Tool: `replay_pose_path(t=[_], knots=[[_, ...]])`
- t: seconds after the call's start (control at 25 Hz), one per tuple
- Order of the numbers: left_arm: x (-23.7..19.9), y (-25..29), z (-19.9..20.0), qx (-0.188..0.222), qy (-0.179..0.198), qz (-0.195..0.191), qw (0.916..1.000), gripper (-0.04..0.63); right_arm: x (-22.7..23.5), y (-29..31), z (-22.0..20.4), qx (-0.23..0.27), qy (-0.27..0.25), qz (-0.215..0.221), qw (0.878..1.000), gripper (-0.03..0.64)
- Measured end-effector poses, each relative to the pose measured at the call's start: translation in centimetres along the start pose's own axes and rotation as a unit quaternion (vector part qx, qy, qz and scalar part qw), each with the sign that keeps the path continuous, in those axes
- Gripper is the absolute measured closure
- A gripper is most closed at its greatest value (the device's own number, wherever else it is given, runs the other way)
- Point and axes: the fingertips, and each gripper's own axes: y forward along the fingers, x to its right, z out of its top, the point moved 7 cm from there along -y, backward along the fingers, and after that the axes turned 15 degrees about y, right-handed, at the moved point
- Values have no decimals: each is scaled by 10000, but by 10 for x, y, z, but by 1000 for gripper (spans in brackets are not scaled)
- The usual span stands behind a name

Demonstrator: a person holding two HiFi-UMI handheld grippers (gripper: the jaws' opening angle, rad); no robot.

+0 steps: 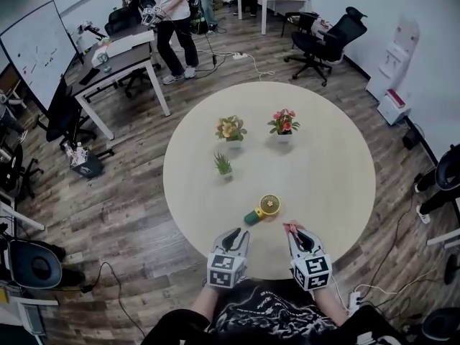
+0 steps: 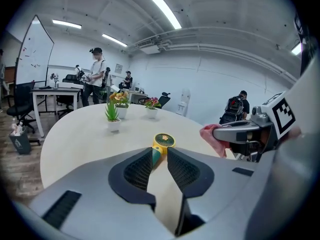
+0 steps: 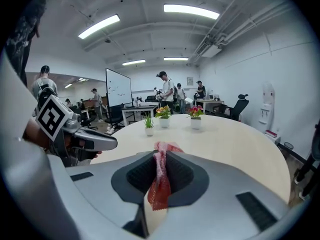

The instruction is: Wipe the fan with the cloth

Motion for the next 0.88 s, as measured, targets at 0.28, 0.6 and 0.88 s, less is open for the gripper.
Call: replay_pose_path(t=[0.28, 0.6, 0.88], knots=[[-3, 31, -6, -462, 277, -222, 9983, 354, 8, 2, 5, -68, -132, 250, 9996, 565], [-21, 76, -19, -989, 707, -532, 9912, 327, 30, -3, -9, -425, -2, 501, 9978, 563], [-24, 103, -26, -1196, 1001, -832, 9843, 327, 39, 2, -11, -713, 297, 872, 9932, 560]])
